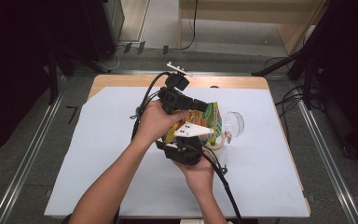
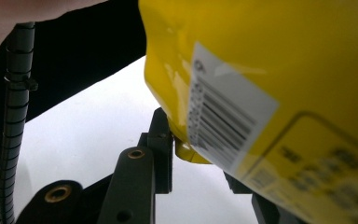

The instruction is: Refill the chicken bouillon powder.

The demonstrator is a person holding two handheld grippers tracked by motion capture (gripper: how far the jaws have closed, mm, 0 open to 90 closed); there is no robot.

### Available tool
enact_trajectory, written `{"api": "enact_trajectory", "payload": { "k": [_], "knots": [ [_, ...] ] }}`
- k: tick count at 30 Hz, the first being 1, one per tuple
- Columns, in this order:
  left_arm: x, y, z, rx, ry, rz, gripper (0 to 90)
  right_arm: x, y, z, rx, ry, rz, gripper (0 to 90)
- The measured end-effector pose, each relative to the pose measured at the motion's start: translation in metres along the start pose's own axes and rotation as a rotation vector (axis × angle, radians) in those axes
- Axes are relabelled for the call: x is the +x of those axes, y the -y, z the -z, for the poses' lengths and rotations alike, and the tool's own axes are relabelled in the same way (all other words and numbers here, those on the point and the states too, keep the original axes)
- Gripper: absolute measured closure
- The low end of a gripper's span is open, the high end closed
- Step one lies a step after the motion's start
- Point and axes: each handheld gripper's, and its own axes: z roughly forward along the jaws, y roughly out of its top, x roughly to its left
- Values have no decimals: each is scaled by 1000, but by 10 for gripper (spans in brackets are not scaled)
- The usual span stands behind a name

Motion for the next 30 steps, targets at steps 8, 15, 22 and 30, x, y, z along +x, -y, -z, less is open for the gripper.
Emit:
{"api": "enact_trajectory", "payload": {
  "k": [8, 15, 22, 30],
  "knots": [
    [0, -2, 1, -4, -2, 7, 813, 2, -1, 2, -3, 17, 22, 696],
    [0, -4, 0, 7, -6, 13, 812, 2, -2, 3, -10, 21, 26, 696],
    [2, -3, -3, 22, -15, 16, 811, 1, 0, 2, -4, 12, 6, 695],
    [0, -3, -1, 13, -13, 13, 812, 3, 0, 2, -22, 26, 11, 686]
  ]
}}
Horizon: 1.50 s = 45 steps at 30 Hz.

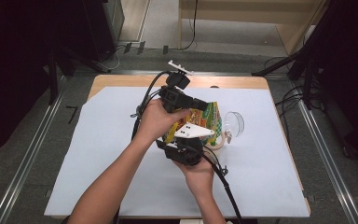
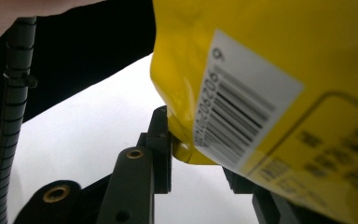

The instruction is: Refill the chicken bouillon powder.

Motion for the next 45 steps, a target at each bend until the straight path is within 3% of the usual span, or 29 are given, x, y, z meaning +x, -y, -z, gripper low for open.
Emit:
{"api": "enact_trajectory", "payload": {
  "k": [18, 32, 45],
  "knots": [
    [8, -3, -3, 20, 16, 40, 809, -1, -2, 1, 19, -7, 3, 688],
    [-1, -3, 1, 34, -26, -5, 813, -2, -1, 0, 15, -35, 3, 690],
    [-1, -3, 0, 35, -24, -1, 816, -2, 0, 0, 13, -28, 9, 689]
  ]
}}
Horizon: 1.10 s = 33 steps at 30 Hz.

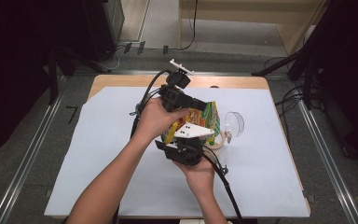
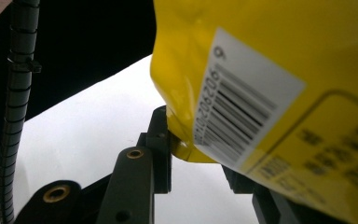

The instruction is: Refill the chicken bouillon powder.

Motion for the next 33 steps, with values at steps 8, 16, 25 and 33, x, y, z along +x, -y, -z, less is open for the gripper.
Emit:
{"api": "enact_trajectory", "payload": {
  "k": [8, 16, 25, 33],
  "knots": [
    [2, -1, -2, 0, 9, 9, 817, -1, 1, 1, -1, 1, -3, 689],
    [1, -1, 1, -17, 8, 4, 817, -1, -1, 0, -2, 10, 1, 688],
    [4, -2, -1, -13, 22, 13, 817, -1, -2, 2, 0, 17, 10, 687],
    [3, -2, -2, -7, 25, 17, 816, -2, -1, 4, 8, 13, 9, 687]
  ]
}}
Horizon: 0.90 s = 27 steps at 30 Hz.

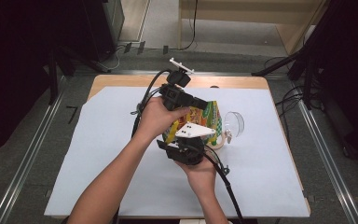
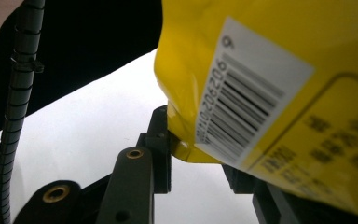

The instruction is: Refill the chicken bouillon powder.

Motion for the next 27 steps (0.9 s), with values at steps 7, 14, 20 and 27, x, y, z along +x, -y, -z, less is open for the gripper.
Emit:
{"api": "enact_trajectory", "payload": {
  "k": [7, 14, 20, 27],
  "knots": [
    [0, 0, -1, 8, -10, -5, 816, 0, 1, -1, -6, -7, -12, 688],
    [0, 1, -2, 8, -9, -3, 816, 0, 2, -1, -1, -6, -12, 687],
    [-1, 1, -1, 9, -9, -4, 816, 0, 2, 0, 0, -4, -8, 687],
    [2, 1, -1, 6, 3, 6, 815, 1, 1, 0, -1, -1, -6, 686]
  ]
}}
